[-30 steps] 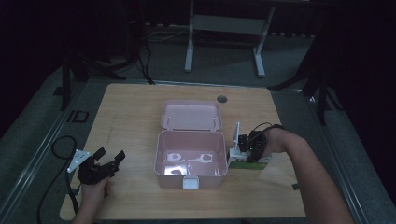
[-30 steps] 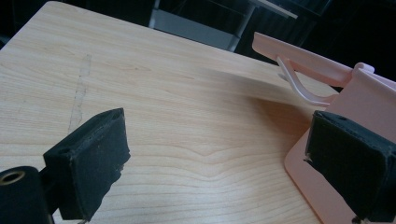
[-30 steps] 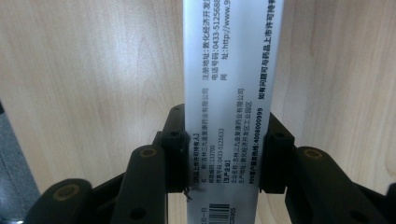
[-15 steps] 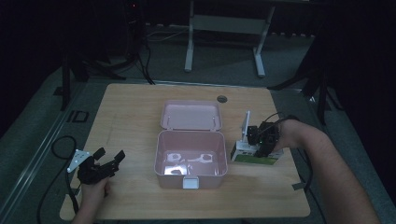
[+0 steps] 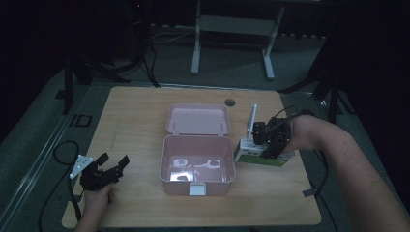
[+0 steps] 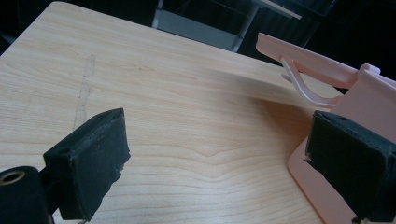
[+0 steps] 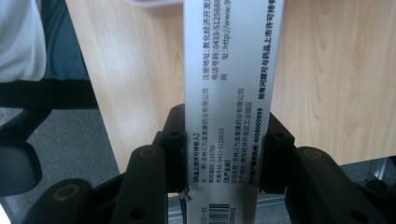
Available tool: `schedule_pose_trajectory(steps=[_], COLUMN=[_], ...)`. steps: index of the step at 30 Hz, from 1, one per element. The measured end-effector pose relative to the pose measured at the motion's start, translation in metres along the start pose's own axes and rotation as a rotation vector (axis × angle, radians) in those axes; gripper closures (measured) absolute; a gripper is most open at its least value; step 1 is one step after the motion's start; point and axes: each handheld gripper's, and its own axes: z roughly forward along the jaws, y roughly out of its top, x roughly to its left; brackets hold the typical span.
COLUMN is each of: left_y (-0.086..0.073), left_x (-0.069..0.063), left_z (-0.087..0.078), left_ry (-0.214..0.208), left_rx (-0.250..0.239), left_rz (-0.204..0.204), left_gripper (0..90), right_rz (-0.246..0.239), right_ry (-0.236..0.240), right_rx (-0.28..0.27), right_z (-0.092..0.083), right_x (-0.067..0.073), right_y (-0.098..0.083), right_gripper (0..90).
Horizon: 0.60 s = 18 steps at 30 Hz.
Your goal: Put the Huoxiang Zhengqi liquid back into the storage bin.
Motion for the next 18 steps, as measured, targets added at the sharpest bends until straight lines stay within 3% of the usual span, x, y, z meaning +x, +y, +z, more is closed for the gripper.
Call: schedule_pose_trajectory(steps=[8,18], left_y=[0.0,0.0], left_x=[0.0,0.001], left_z=[0.0,0.001], left_ry=[0.002,0.005], left_rx=[0.0,-0.002], left_rz=[0.001,-0.001], left_gripper=[6.2,6.2], right_rz=[0.012,-0.036], right_ry=[0.024,0.006], right_rx=[-0.017,-0.024], right_z=[-0.024,-0.04], right_x=[0.009,0.016], right_y=[0.022,0.059], right_gripper=[61.9,61.8])
